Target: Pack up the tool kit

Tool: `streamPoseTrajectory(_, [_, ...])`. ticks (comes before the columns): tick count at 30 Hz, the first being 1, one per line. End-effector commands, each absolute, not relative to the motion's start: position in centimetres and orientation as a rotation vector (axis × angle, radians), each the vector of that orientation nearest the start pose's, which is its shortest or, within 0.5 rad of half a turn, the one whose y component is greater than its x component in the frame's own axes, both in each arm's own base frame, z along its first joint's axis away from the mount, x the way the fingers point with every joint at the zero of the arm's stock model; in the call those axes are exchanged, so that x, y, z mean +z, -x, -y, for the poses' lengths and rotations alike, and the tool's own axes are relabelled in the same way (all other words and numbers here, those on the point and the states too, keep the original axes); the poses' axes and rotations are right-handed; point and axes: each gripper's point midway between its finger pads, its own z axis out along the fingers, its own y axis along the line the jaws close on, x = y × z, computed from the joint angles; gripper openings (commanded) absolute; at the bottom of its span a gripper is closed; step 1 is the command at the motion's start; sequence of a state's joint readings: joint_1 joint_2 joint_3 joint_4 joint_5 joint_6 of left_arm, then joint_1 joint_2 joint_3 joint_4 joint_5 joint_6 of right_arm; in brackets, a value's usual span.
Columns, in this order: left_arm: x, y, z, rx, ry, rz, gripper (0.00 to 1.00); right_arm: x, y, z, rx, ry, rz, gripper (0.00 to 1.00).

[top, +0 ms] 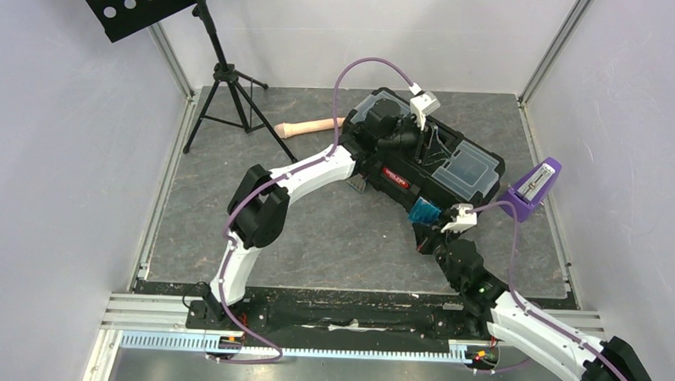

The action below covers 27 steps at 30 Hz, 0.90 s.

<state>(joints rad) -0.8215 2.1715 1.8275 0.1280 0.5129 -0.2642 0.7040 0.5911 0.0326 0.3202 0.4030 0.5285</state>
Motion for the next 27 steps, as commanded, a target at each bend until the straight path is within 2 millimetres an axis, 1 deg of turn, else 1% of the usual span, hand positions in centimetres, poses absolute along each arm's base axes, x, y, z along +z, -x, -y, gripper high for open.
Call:
streamPoseTrajectory(1, [0.0,-21.7,45.2,-1.201,-1.107,-2.634,0.54,4.4,-23.9,-3.7,-0.020,-0.366,-1.796,0.00])
streamPoseTrajectory(4, [-0.3,-21.3,44.8,-1.201,-1.119,-2.645,0.54,2.5,-23.0,-2.1,-0.133,-0.395,-1.855,0.00])
streamPoseTrajectory(6, [-0.3,-21.2,44.8,-1.200,-1.124,-2.643,0.54,1.7,-22.4,-1.4,-0.176,-0.423,-1.873,0.00])
streamPoseTrajectory(12, [0.0,-21.3,44.9,-1.196,-1.133,-2.629,0.54,1.5,-22.3,-0.8,-0.231,-0.449,-1.878,0.00])
streamPoseTrajectory(15, [-0.1,-21.3,44.8,-1.195,-1.134,-2.629,0.54,0.9,-22.1,-0.3,-0.285,-0.460,-1.903,0.00])
streamPoseTrajectory(17, [-0.1,-21.3,44.8,-1.195,-1.134,-2.631,0.54,0.8,-22.1,-0.3,-0.291,-0.463,-1.909,0.00])
streamPoseTrajectory(20, [-0.2,-21.2,44.7,-1.186,-1.133,-2.634,0.54,0.8,-22.2,-0.5,-0.276,-0.465,-1.904,0.00])
streamPoseTrajectory(23, [0.2,-21.7,44.7,-1.166,-1.129,-2.614,0.54,1.2,-22.8,-1.8,-0.208,-0.429,-1.916,0.00])
streamPoseTrajectory(25, [1.1,-22.7,45.1,-1.145,-1.113,-2.577,0.55,1.6,-22.9,-2.7,-0.149,-0.394,-1.928,0.03])
streamPoseTrajectory(26, [1.8,-23.3,45.3,-1.137,-1.097,-2.556,0.55,2.8,-23.6,-3.7,-0.098,-0.381,-1.917,0.06])
streamPoseTrajectory(27, [3.0,-24.2,45.8,-1.132,-1.076,-2.519,0.55,3.2,-23.6,-4.2,-0.072,-0.361,-1.925,0.09])
